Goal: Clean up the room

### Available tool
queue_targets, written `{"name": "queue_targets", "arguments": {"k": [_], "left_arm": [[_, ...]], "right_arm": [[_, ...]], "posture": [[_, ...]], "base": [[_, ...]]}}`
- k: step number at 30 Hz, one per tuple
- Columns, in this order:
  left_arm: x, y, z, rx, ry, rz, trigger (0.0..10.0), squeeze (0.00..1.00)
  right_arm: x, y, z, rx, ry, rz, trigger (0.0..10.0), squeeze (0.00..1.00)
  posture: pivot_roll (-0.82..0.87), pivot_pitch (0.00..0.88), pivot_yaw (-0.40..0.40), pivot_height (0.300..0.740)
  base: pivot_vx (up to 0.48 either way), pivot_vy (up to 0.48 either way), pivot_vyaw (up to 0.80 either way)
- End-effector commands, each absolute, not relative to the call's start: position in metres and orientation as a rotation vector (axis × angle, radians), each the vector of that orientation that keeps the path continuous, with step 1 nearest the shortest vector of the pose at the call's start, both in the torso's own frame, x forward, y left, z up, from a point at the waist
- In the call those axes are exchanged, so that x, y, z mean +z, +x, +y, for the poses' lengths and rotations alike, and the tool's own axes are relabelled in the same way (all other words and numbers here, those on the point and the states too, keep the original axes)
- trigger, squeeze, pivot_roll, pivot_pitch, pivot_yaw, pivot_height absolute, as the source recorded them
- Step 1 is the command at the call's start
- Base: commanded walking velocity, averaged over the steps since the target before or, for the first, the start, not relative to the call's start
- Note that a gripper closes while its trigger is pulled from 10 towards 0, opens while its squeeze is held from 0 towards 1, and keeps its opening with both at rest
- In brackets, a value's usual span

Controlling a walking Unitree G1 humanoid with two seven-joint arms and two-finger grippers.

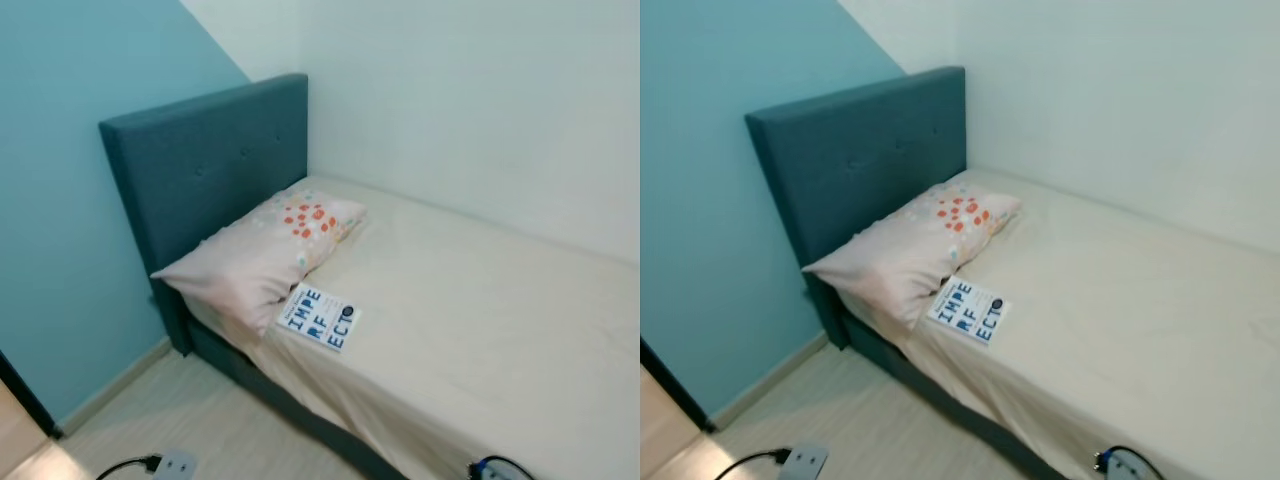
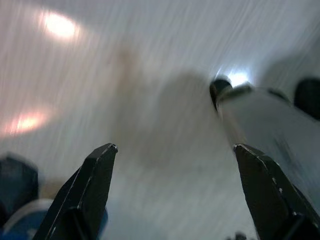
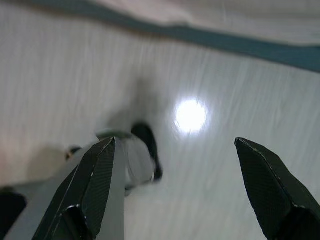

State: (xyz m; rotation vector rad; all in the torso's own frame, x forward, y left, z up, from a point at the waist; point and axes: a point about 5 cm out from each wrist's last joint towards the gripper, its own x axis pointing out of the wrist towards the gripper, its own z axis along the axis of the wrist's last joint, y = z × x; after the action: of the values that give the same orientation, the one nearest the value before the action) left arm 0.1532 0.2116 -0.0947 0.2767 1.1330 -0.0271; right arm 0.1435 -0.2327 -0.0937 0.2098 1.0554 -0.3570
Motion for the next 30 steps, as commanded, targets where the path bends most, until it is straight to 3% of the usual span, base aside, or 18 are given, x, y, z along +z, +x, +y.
{"name": "queue_targets", "arguments": {"k": [1,24,30], "left_arm": [[-0.094,0.154,0.211,-0.050,0.301,1.135,10.0,0.00],[-0.094,0.157,0.208,-0.109,0.324,1.121,10.0,0.00],[-0.092,0.160,0.210,-0.076,0.308,1.124,10.0,0.00]], "right_arm": [[-0.093,0.144,-0.235,-0.360,0.206,1.057,10.0,0.00],[-0.096,0.133,-0.238,-0.406,0.180,1.101,10.0,0.00],[-0.096,0.133,-0.239,-0.405,0.160,1.100,10.0,0.00]], "posture": [[0.02,0.000,-0.029,0.726],[0.02,0.000,-0.016,0.726],[0.02,0.000,-0.016,0.726]], "base": [[0.000,0.000,-0.79],[0.000,0.000,-0.78],[0.000,-0.080,0.00]]}}
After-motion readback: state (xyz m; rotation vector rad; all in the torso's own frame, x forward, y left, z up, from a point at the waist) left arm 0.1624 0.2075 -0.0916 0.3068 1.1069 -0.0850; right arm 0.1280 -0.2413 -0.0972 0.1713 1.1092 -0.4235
